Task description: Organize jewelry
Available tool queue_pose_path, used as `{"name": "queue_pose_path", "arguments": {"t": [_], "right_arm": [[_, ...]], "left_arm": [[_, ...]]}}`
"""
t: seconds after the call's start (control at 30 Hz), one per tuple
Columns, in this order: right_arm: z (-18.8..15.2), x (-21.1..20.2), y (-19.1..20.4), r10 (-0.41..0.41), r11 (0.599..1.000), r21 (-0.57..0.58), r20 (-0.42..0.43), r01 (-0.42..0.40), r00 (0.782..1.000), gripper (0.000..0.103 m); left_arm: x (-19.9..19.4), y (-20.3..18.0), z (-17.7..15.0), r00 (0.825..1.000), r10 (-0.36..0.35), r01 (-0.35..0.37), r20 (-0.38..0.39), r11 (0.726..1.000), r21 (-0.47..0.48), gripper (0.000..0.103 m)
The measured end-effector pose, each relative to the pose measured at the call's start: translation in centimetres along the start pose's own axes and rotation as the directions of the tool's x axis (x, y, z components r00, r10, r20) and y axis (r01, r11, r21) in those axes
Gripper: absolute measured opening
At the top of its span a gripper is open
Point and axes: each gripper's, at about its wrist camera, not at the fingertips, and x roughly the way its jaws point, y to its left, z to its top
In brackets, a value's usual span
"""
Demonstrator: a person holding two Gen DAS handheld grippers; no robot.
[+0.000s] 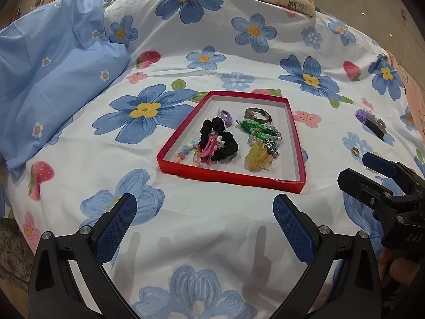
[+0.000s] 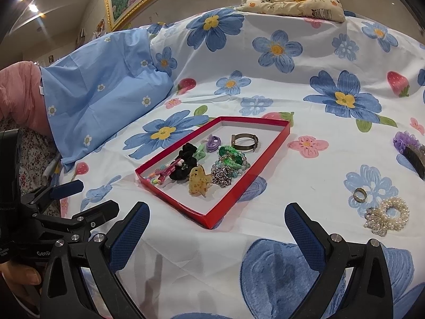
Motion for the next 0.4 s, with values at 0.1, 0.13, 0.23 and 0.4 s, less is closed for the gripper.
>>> {"name": "queue_pose_path", "arguments": {"t": [0.1, 0.13, 0.23, 0.4], "right_arm": [[0.0, 0.1, -0.1, -0.001, 1.0, 0.005, -0.004, 0.001, 1.0, 0.103], [0.1, 0.2, -0.2, -0.001, 1.0, 0.007, -0.004, 0.001, 1.0, 0.103], [0.3, 0.3, -0.4, -0.005, 1.0, 0.013, -0.008, 0.005, 1.0, 0.103], [0.4, 0.7, -1.1, -0.01, 0.999, 0.034, -0.021, 0.01, 1.0, 0.103]], "left_arm": [[0.2, 0.0, 0.1, 1.0, -0.003, 0.003, -0.002, 1.0, 0.0, 0.103], [0.2, -0.1, 0.2, 1.0, -0.004, 0.004, -0.002, 1.0, -0.001, 0.103], [0.4, -0.1, 0.2, 1.0, -0.006, 0.006, -0.006, 1.0, -0.004, 0.103], [1.2, -0.4, 0.6, 1.0, -0.021, 0.02, -0.021, 1.0, -0.014, 0.103]]}}
